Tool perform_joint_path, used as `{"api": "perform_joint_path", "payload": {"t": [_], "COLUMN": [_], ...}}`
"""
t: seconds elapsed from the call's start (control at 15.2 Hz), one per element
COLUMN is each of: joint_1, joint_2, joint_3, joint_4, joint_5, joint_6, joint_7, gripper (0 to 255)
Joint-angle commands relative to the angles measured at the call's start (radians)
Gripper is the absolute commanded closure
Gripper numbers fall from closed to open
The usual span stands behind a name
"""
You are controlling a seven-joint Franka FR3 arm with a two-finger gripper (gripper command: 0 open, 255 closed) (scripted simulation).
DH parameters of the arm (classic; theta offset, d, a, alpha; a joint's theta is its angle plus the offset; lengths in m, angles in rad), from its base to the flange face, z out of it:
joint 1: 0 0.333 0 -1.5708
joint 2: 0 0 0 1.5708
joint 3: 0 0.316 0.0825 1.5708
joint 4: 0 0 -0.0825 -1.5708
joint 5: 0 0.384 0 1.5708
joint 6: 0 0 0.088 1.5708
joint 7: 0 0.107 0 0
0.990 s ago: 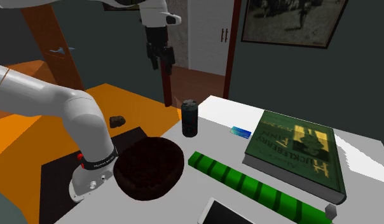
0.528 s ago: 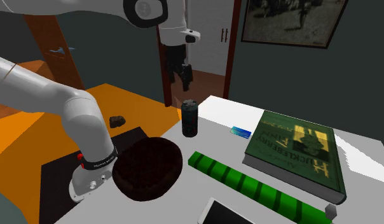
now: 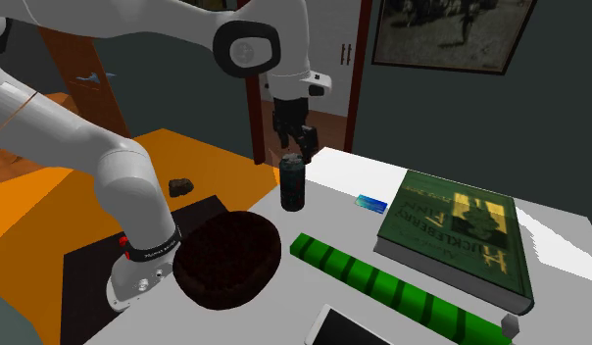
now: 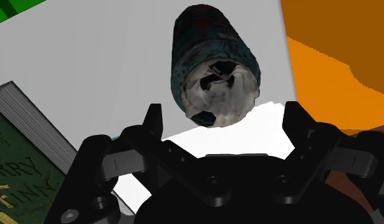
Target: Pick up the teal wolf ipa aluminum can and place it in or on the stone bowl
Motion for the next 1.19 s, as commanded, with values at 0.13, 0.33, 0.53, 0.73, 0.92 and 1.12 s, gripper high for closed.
{"api": "perform_joint_path", "payload": {"t": [0.13,0.33,0.53,0.73,0.92,1.12], "joint_1": [0.002,0.003,0.003,0.003,0.003,0.003], "joint_2": [0.025,0.034,0.034,0.034,0.034,0.033], "joint_3": [-0.013,-0.017,-0.017,-0.017,-0.017,-0.016], "joint_4": [-0.036,-0.051,-0.051,-0.051,-0.051,-0.052], "joint_5": [-0.001,-0.001,-0.001,-0.001,-0.001,-0.001], "joint_6": [0.062,0.086,0.086,0.086,0.086,0.086], "joint_7": [-0.007,-0.007,-0.007,-0.007,-0.007,-0.007], "gripper": [0,0,0,0,255,255]}}
